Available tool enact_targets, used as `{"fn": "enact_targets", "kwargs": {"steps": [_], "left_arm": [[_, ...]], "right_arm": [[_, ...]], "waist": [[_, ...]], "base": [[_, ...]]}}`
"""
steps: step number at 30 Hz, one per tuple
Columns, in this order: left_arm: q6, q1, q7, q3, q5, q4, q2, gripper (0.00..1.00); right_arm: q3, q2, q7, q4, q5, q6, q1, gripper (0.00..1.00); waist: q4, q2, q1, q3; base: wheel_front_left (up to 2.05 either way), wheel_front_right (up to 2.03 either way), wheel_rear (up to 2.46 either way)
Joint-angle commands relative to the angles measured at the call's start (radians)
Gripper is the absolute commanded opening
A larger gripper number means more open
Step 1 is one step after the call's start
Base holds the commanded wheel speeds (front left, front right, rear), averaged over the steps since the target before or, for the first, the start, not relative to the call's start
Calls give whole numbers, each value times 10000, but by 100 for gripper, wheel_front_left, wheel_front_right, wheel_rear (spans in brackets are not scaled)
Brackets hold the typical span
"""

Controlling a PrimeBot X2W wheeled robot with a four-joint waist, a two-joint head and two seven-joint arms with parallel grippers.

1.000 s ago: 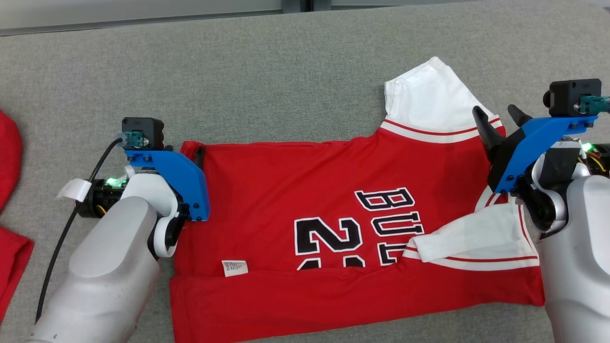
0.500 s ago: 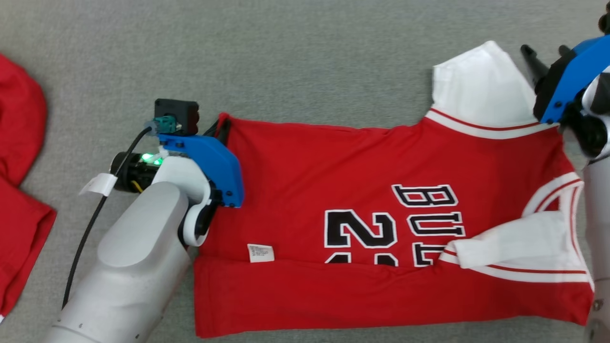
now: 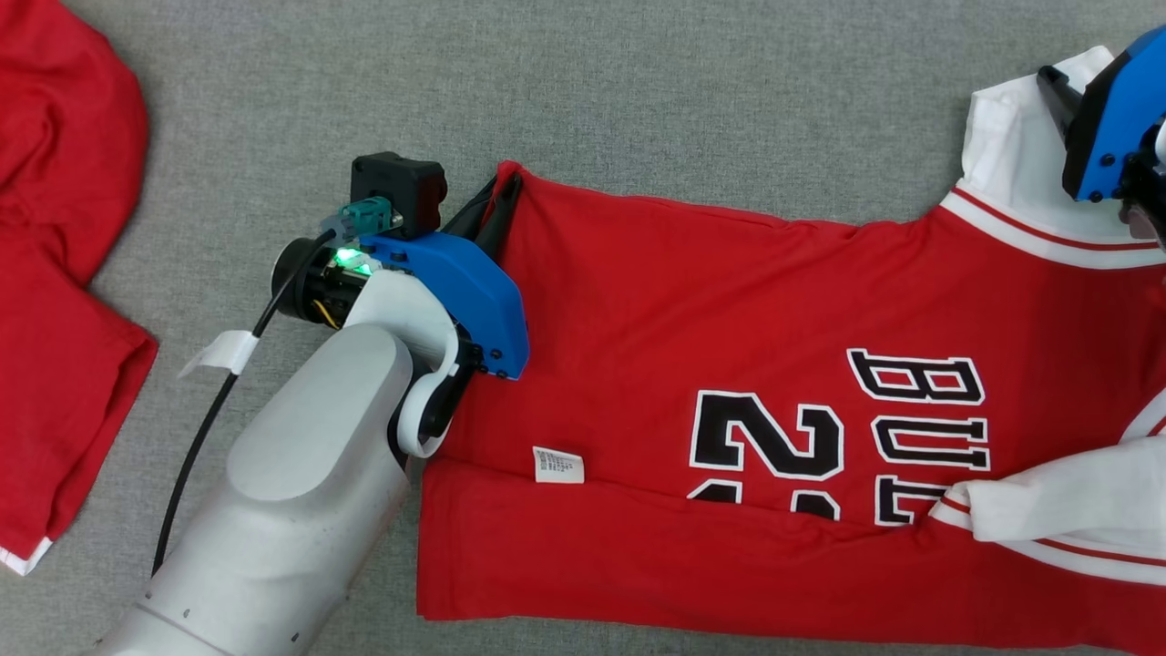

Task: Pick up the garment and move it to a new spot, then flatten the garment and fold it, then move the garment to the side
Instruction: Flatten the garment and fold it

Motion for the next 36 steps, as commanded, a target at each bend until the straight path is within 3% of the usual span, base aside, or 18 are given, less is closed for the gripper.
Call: {"fn": "enact_targets", "kwargs": {"steps": [1,3,11,19,27,32,36], "left_arm": [[15,244,93,-74,14,214,45,0],[26,292,22,-48,-15,247,80,0],[356,156,-999,275,168,382,291,0],[93,558,-2228,400,213,401,488,0],[-134,1648,-3145,334,284,-106,764,0],[-634,2551,-3468,142,467,-728,1118,0],[-500,3093,-3532,271,586,-836,1356,0]], "right_arm": [[48,-87,147,233,46,0,83,45],[94,-176,140,267,110,0,59,0],[-50,-194,-1274,-171,278,0,-47,0],[591,-353,-2616,-928,1303,2,976,0],[1179,-589,-3046,-2409,2626,3,2928,0],[1166,-614,-2901,-3578,3287,2,4521,0],[953,-587,-2730,-4294,3550,2,5523,0]], "waist": [[-7,1,1,33],[-23,1,1,52],[-202,1,1,-109],[-457,1,1,-913],[-805,1,1,-1892],[-941,1,1,-2555],[-1025,1,1,-2901]], "base": [[0,0,0],[0,0,0],[0,0,0],[0,0,0],[0,0,0],[0,0,0],[0,0,0]]}}
